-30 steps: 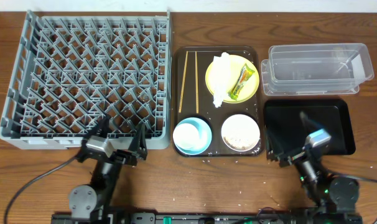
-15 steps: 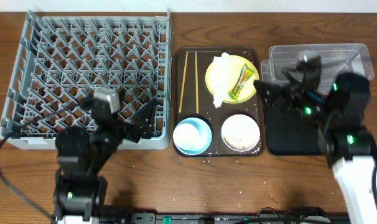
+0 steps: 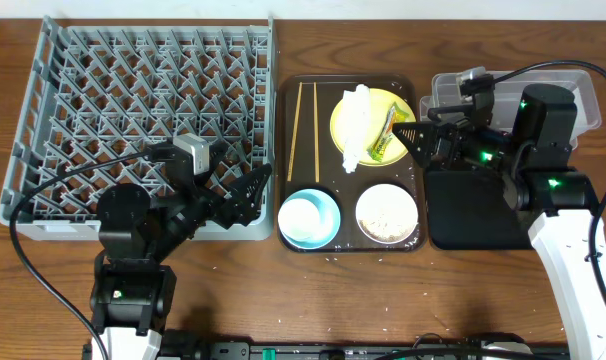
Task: Sort waste into correct bins and load items into the dishwasher
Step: 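Move right gripper over yellow plate and grasp white tissue, then carry tissue with right gripper and drop it into clear bin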
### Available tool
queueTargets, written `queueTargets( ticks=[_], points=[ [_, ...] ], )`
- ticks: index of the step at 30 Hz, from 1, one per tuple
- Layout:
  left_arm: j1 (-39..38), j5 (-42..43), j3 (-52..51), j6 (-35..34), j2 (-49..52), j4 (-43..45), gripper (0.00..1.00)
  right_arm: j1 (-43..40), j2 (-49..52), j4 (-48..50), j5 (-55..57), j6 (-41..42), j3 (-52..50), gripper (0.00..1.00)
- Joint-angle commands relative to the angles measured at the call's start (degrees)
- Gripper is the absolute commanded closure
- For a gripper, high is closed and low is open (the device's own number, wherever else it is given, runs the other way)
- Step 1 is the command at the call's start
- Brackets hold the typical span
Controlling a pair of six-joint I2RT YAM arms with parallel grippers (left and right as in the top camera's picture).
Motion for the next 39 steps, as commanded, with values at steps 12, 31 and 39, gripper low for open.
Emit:
queueTargets(
  ticks=[12,31,39],
  points=[
    [0.2,-1.4,7.8,-2.7,4.6,-13.2,0.04,17.3,-0.2,-5.8,27.0,0.7,5.8,0.01],
    [0.2,-13.0,27.0,5.0,6.4,-36.2,0.04,19.1,12.2,-9.7,33.1,2.3,9.2,0.32],
    [0.2,-13.1,27.0,5.0,6.6,-37.4,0.04,19.5,26.2,4.4,41.2,6.1,9.2,0.45]
  ],
)
